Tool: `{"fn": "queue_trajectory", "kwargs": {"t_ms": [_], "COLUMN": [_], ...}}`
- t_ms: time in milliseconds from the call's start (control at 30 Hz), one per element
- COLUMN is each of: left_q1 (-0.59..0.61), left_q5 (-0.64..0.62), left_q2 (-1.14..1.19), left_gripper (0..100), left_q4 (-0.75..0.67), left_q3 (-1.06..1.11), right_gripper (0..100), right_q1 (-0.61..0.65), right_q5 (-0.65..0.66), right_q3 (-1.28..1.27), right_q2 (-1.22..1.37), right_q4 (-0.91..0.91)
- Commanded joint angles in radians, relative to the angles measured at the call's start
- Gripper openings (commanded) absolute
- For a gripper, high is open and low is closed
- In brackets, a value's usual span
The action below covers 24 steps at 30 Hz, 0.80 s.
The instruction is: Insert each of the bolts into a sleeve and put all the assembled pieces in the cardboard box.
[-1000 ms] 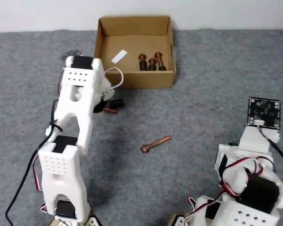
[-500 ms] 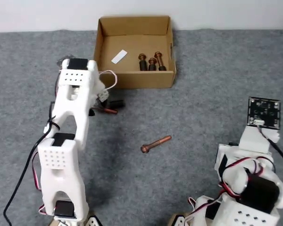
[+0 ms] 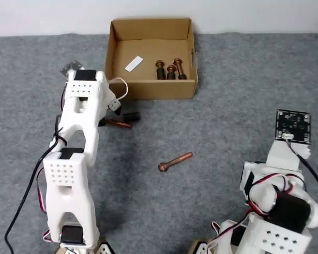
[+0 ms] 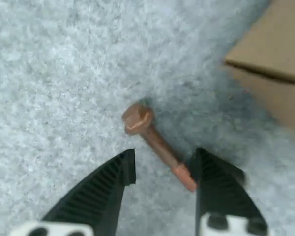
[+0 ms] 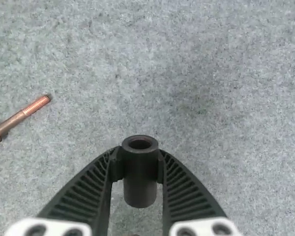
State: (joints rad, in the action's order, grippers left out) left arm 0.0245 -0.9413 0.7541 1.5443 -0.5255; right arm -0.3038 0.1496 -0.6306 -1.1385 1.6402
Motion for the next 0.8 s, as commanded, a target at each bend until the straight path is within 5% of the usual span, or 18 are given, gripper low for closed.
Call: {"fn": "queue_trajectory", "kwargs": {"t_ms": [0, 233, 433, 767], "left_q1": [0.009, 0.028, 0.075, -0.008], "left_q5": [0.002, -0.005, -0.025, -0.026], "left_q2": [0.026, 0.104, 0.167, 0.081], "left_gripper": [20, 19, 0, 0], "left_q4": [-0.011, -0.023, 0.029, 0.212], "left_q3": [-0.038, -0.088, -0.168, -0.305], "right_gripper": [0.9, 0.9, 0.9, 0.9], "right_q1": [-0.005, -0.005, -0.005, -0.002], "right_q5": [0.0, 0.0, 0.0, -0.003], "right_q3": [0.009, 0.009, 0.011, 0.083], "right_q2": [-0.002, -0.002, -0.007, -0.007], "right_q4": [-0.025, -0.025, -0.025, -0.025]}}
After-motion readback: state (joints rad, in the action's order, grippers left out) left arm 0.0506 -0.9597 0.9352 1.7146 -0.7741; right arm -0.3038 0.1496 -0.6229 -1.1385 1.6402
